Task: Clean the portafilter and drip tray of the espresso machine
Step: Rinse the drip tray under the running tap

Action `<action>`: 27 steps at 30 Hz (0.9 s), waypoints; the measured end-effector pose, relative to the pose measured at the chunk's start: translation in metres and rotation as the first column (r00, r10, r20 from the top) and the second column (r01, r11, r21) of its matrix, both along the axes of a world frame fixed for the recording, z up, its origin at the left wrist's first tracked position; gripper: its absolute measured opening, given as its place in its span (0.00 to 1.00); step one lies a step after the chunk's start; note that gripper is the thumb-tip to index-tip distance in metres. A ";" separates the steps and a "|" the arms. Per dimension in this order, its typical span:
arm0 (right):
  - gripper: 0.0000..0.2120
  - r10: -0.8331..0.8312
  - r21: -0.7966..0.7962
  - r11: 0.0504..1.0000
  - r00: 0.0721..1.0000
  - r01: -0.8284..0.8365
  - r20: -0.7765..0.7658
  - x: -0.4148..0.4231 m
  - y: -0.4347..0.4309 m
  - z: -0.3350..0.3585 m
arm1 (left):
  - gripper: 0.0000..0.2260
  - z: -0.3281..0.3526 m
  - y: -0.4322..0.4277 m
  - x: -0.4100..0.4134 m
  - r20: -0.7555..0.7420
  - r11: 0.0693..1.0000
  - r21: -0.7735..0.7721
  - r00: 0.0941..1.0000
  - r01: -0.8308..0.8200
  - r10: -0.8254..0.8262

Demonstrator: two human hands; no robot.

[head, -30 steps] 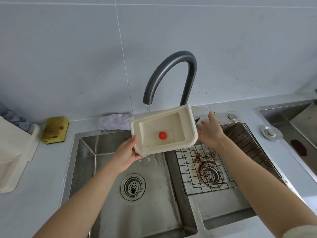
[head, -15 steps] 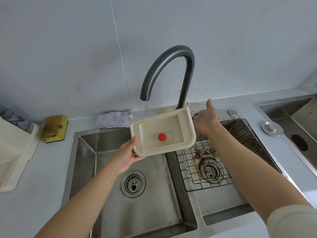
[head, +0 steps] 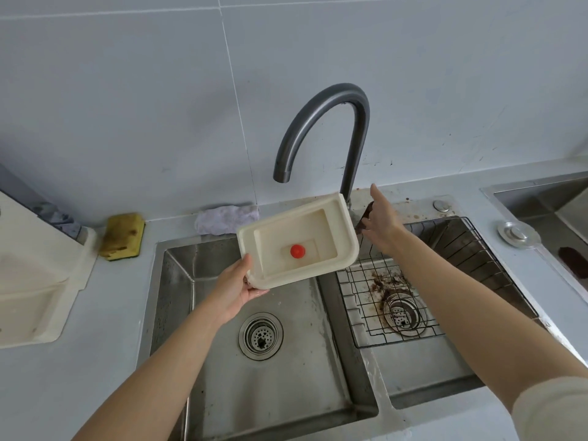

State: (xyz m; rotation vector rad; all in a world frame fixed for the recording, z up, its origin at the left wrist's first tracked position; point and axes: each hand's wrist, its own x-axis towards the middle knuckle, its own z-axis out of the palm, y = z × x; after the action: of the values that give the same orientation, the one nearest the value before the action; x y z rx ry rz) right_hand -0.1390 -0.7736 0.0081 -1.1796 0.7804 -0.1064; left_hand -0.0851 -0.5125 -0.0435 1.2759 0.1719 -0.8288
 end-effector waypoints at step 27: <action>0.26 0.578 -0.365 0.779 0.809 -0.509 0.105 -0.041 0.064 0.021 | 0.21 0.046 0.094 -0.009 0.439 0.933 0.333 0.852 0.140 -0.285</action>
State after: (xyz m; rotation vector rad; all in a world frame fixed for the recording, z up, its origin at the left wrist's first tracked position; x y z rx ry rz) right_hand -0.1800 -0.7100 0.0288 -1.6395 0.2030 0.1325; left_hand -0.0943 -0.4188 0.0022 1.7681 -0.2672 -0.6617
